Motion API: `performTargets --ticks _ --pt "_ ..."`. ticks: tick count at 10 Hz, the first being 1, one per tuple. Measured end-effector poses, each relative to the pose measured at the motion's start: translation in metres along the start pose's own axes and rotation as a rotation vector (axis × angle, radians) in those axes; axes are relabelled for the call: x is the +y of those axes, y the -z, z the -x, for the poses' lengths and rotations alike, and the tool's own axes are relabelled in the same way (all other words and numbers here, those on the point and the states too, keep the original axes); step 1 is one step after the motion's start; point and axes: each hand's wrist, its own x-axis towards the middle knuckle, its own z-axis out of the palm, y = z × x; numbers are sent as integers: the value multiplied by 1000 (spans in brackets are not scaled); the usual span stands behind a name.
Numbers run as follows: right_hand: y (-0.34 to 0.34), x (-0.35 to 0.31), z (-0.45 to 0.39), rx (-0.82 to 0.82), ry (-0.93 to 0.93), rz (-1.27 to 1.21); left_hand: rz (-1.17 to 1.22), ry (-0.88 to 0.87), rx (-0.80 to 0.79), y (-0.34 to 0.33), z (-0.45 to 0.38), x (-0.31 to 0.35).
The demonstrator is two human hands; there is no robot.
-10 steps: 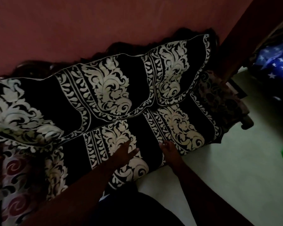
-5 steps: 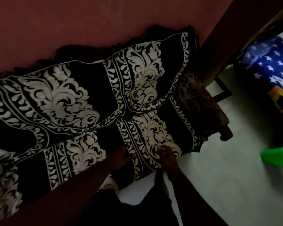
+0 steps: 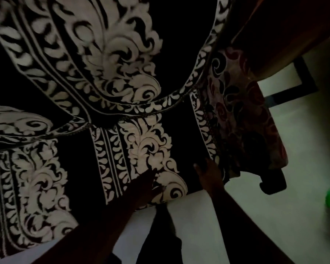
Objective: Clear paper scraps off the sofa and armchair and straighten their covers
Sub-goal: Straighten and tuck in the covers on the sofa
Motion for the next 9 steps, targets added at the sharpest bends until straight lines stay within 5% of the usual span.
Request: performTargets --ticks 2,5,8,9 --pt "-3 55 -96 116 -103 62 -154 11 -45 -52 -87 10" --pt "-15 53 -120 -18 -168 166 -64 78 -3 -54 -86 -12" --pt "-33 -57 27 -448 -122 -221 230 99 14 -33 -8 27" --pt "-38 -81 90 -580 -185 -413 275 156 165 -35 41 20"
